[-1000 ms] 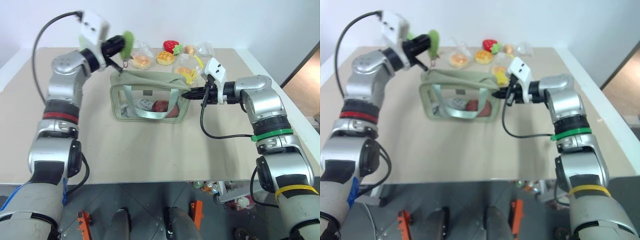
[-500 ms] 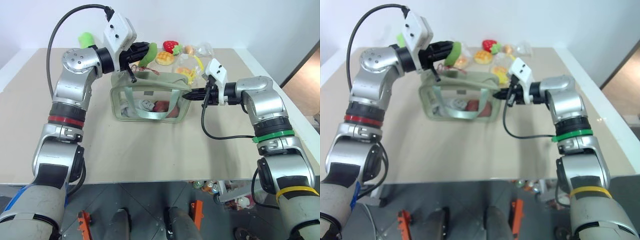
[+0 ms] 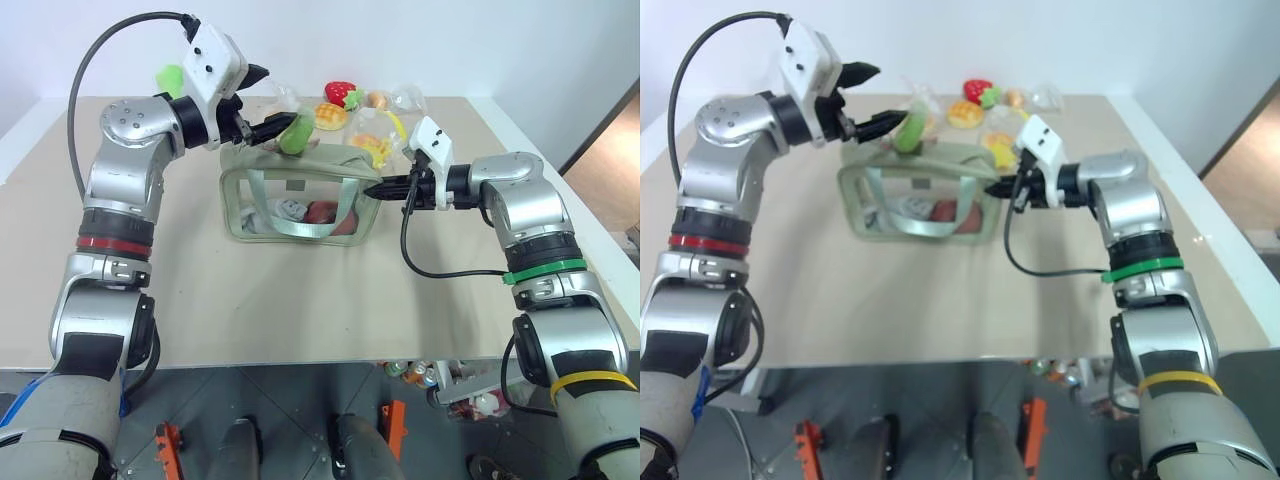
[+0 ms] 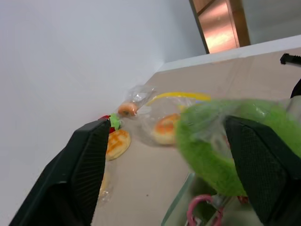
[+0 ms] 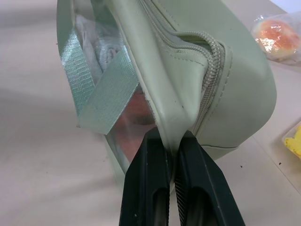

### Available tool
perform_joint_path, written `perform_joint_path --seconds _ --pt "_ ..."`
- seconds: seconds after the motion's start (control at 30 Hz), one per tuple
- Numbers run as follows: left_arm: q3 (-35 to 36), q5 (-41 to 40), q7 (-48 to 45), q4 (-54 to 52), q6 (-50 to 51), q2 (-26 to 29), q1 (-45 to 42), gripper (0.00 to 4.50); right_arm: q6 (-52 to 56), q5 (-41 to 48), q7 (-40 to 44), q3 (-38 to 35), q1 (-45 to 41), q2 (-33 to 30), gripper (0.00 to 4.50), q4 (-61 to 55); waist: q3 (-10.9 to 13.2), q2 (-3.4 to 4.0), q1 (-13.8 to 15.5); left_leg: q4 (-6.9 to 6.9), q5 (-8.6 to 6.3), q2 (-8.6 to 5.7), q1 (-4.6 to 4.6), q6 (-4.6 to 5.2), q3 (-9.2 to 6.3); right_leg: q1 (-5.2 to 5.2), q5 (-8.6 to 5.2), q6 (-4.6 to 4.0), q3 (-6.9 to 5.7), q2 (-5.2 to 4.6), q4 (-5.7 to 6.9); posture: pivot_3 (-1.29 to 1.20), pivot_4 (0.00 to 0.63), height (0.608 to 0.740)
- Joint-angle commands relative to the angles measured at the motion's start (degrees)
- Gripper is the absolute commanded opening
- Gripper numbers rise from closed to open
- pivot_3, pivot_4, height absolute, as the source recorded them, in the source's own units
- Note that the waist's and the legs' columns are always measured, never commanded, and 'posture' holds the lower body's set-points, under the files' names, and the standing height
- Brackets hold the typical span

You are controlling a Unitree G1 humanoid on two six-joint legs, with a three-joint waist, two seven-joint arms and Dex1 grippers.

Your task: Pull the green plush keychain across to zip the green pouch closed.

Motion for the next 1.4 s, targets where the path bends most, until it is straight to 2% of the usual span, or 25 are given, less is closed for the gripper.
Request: perform_joint_path --seconds 0.03,0.2,0.4,0.53,0.63,0.83,1.03,1.4 --pt "2.17 -1.56 -2.39 -4.1 0.61 3.23 0.54 3.75 -0.61 -0.16 0.17 -0.55 -1.92 -0.16 0.0 0.46 0.0 0.0 -0.05 0.0 0.0 0.0 0.0 0.0 0.0 0.0 0.0 0.0 0.0 0.0 0.0 0.0 0.15 0.74" --pt "2.74 -5.35 -9.85 -11.52 5.79 9.11 5.29 3.75 -0.95 -0.38 0.55 -0.46 -2.35 -0.01 0.0 0.93 0.0 0.0 -0.36 -0.1 0.0 0.03 0.05 0.0 0.0 -0.03 -0.02 -0.03 0.01 0.03 0.03 0.0 0.15 0.74" --pt "8.14 -9.28 -8.28 -13.23 9.45 11.87 6.82 3.75 -1.17 -0.65 0.88 -0.21 -2.54 0.23 0.0 1.11 0.0 0.0 -0.07 0.03 0.0 0.04 -0.01 0.0 0.0 -0.01 -0.15 -0.24 0.01 0.02 0.03 0.0 0.15 0.74" --pt "11.74 -13.71 -9.62 -14.89 13.47 13.44 12.33 3.75 -1.14 -0.78 1.09 -0.13 -2.67 0.38 0.0 1.11 0.0 0.0 -0.14 -0.01 0.0 0.04 0.07 0.0 0.01 0.0 -0.14 -0.24 0.03 0.04 0.06 0.0 0.15 0.74" --pt "11.34 -12.13 -9.02 -13.54 13.19 14.07 16.42 3.75 -1.13 -0.87 1.12 -0.1 -2.7 0.56 0.0 1.11 0.0 0.0 -0.11 -0.01 0.0 0.05 0.09 0.0 -0.01 0.0 -0.14 -0.23 0.01 0.07 0.14 0.0 0.15 0.74" --pt "10.43 -11.49 -8.16 -11.2 12.39 11.93 20.47 3.75 -0.98 -0.9 1.26 -0.1 -2.61 0.73 0.0 0.83 0.0 0.0 -0.05 0.02 0.01 0.05 0.06 0.0 -0.01 -0.01 -0.18 -0.3 0.01 0.06 0.15 0.0 0.15 0.74" --pt "9.83 -11.28 -7.18 -8.42 11.67 8.7 19.97 3.75 -0.47 -0.86 1.4 -0.25 -2.26 0.56 0.0 -0.18 0.0 0.0 -0.03 0.02 0.01 0.05 0.09 0.01 -0.01 0.01 -0.16 -0.29 0.01 0.07 0.16 0.0 0.15 0.74" --pt "9.56 -11.5 -6.74 -4.23 12.01 6.21 18.64 3.75 0.63 -0.71 1.0 -0.75 -1.48 -0.19 0.0 -1.84 0.0 0.0 -0.03 0.02 0.01 0.05 0.07 0.01 -0.01 0.0 -0.12 -0.21 0.01 0.07 0.16 0.0 0.15 0.74"
